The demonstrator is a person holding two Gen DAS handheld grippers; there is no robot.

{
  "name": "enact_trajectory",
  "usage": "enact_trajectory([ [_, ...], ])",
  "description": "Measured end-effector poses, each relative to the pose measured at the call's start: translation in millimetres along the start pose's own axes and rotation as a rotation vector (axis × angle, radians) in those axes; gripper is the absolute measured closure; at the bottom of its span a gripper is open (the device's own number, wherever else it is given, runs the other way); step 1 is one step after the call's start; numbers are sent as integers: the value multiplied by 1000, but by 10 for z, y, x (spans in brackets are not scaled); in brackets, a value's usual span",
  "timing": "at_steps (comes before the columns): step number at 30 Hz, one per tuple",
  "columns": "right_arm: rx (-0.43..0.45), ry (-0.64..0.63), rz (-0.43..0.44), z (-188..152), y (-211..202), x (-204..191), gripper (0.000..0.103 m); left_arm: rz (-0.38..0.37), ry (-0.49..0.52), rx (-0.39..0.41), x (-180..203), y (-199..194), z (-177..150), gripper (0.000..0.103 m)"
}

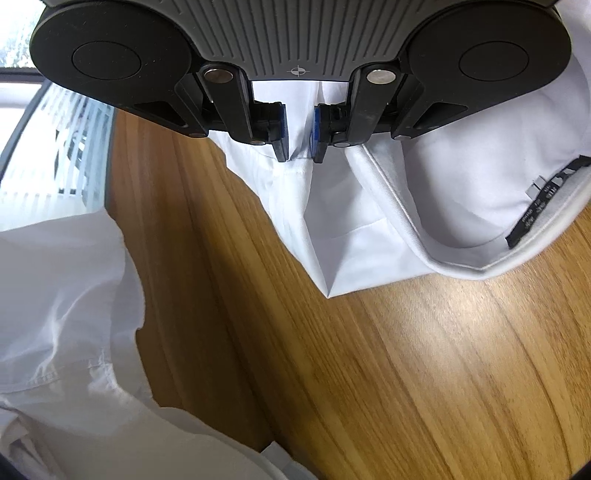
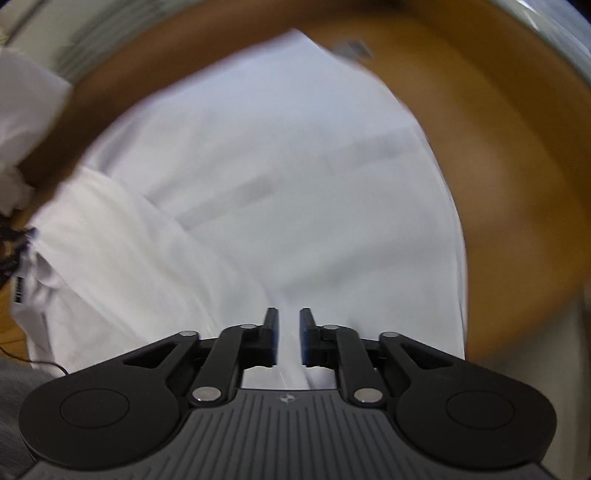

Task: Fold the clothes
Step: 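Lay the hem over the shirt with the right gripper and open both grippers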

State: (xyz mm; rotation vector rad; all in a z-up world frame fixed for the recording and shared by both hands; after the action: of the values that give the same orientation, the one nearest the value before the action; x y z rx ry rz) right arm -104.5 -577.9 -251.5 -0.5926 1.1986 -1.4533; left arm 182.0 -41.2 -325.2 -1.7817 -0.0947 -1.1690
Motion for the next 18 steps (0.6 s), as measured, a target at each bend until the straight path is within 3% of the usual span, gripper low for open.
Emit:
enact_trajectory([
  [2, 32, -73, 31, 370, 26, -191, 82, -20, 7, 2, -16, -40, -2, 82],
  [10, 39, -307, 254, 1695, 645, -1209, 76, -23, 96, 30, 23, -92, -13, 76],
  [18, -64, -372, 479, 2387, 1402, -2216, 67, 28, 216, 21, 173, 15, -75, 75],
])
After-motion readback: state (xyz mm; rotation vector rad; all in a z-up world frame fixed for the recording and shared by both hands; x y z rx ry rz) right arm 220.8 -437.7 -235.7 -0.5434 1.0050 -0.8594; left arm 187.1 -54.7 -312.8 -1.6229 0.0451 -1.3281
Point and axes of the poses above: each gripper's, at about its wrist camera, not at the fingertips, and y roughly the way its jaws point, x to its right, z to its top, the point moved 6 cm from there along y, roughly the way its jaws point, and after that the axes turned 4 degrees about -y, right-handed, at the moved point
